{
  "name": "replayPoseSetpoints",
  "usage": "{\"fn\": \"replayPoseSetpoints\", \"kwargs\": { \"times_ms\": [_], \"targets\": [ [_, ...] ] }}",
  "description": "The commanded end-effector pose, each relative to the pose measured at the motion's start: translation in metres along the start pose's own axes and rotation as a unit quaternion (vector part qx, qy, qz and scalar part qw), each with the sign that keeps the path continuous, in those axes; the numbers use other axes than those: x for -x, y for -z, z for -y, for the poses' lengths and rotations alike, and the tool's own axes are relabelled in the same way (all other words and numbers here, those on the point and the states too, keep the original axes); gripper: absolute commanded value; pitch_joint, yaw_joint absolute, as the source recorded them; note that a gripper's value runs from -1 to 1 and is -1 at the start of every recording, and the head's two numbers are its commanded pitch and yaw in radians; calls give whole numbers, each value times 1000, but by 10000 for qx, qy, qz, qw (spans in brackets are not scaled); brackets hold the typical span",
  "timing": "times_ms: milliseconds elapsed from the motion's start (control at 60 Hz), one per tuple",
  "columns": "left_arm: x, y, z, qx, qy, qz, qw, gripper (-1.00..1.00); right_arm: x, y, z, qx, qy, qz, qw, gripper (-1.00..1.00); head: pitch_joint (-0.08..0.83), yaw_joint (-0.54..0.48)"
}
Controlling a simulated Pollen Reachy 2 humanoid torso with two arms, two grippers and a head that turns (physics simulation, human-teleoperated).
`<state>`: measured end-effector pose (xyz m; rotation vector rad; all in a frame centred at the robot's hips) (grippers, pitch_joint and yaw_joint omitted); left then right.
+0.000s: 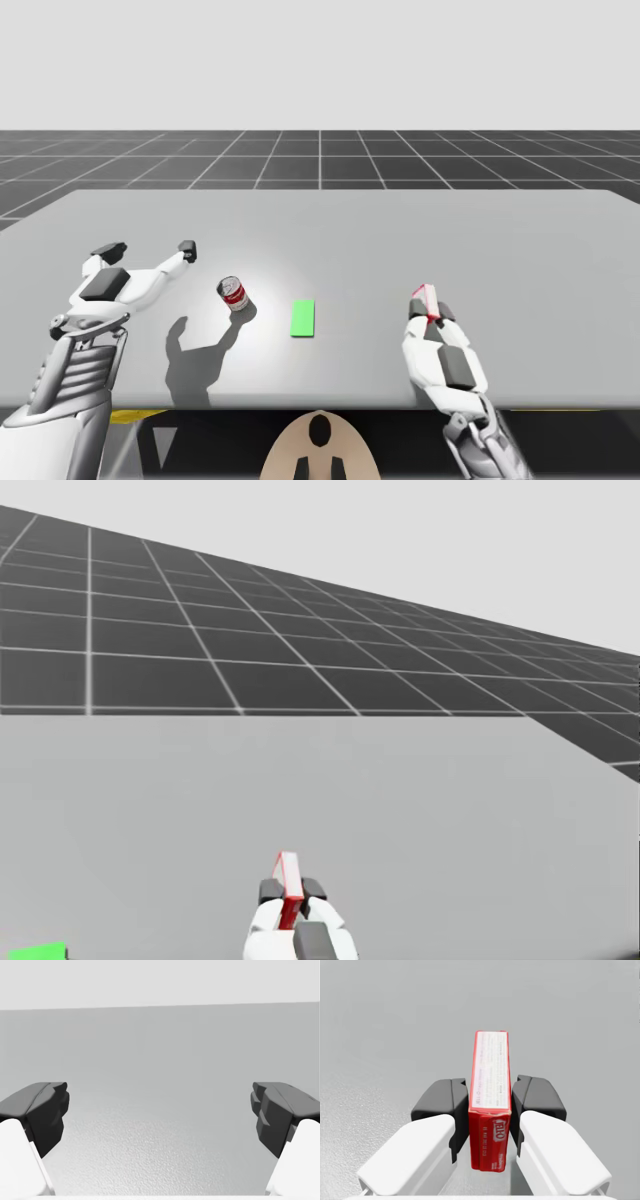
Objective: Look at the card. If it is red, pick the object on the left. If it is green, pick the object on the right.
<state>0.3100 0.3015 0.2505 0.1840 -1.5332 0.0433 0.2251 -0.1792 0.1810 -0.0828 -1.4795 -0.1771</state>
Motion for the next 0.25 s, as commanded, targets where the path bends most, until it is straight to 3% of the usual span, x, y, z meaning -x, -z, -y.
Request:
{"fn": "replayPoseSetpoints", "kwargs": {
  "times_ms": [17,100,250],
  "targets": [
    [-1,0,0,-17,-9,13,10000,-1000,-57,-5,-2,-234,64,620,9978,1000,308,-469],
    [-1,0,-1,-20,-16,15,10000,-1000,-96,-11,2,-301,21,1070,9938,1000,298,-473],
    [-2,-1,-1,-25,-36,22,10000,-1000,-141,-26,2,-593,158,1660,9842,1000,287,-476]
  ]
}}
